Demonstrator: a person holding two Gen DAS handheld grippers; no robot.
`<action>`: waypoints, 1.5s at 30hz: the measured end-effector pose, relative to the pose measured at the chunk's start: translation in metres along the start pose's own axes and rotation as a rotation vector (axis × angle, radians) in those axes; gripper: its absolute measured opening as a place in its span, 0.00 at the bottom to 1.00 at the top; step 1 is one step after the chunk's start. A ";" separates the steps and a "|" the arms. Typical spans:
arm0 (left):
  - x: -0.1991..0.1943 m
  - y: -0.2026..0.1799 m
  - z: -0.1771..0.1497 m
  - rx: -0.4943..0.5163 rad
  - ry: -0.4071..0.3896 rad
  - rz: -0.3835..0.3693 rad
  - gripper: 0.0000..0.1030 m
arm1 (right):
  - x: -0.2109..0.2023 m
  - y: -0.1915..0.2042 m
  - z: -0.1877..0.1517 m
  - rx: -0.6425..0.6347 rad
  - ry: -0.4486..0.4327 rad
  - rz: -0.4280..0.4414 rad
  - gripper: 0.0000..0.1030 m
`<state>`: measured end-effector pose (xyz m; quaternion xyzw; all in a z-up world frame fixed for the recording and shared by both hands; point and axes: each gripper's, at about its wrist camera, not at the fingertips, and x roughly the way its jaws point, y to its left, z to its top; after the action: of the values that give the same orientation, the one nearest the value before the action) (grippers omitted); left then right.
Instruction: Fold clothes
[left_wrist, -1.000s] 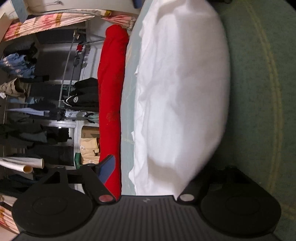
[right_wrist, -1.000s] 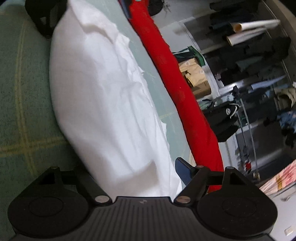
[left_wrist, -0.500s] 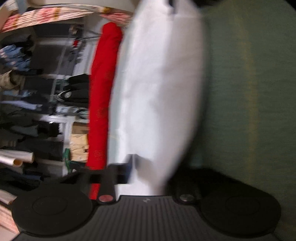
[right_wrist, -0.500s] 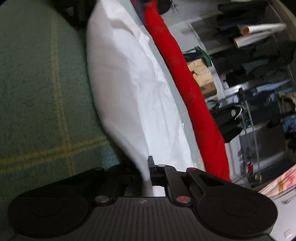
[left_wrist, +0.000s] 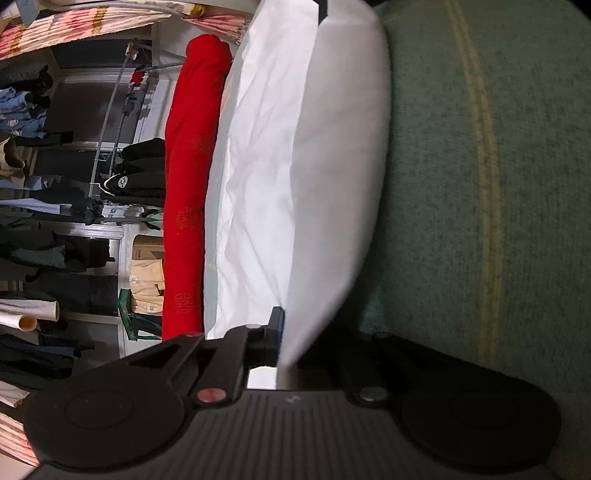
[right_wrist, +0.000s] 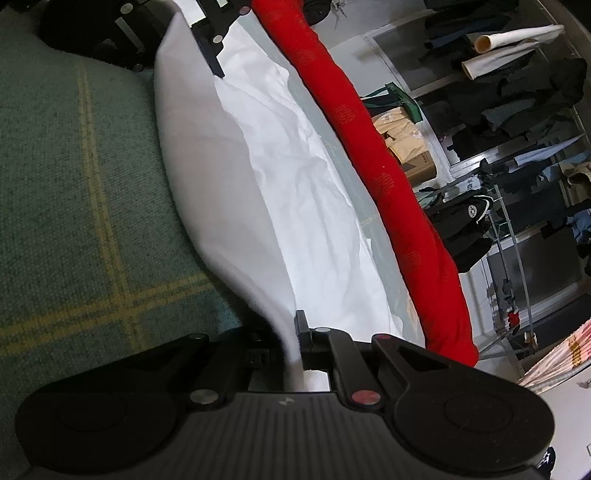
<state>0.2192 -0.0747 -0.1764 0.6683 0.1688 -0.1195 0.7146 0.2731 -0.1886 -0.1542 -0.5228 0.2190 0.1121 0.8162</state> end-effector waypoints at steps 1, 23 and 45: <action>0.001 0.001 0.001 -0.001 0.002 0.002 0.00 | 0.001 -0.001 0.001 -0.007 0.004 0.001 0.08; -0.033 0.031 -0.008 -0.034 -0.047 0.026 0.02 | -0.020 -0.027 0.015 -0.172 0.013 0.086 0.06; -0.176 -0.018 -0.055 0.054 -0.077 -0.105 0.03 | -0.157 -0.007 0.018 -0.201 -0.083 0.304 0.05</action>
<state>0.0470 -0.0310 -0.1254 0.6723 0.1726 -0.1866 0.6952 0.1425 -0.1684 -0.0681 -0.5574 0.2494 0.2767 0.7420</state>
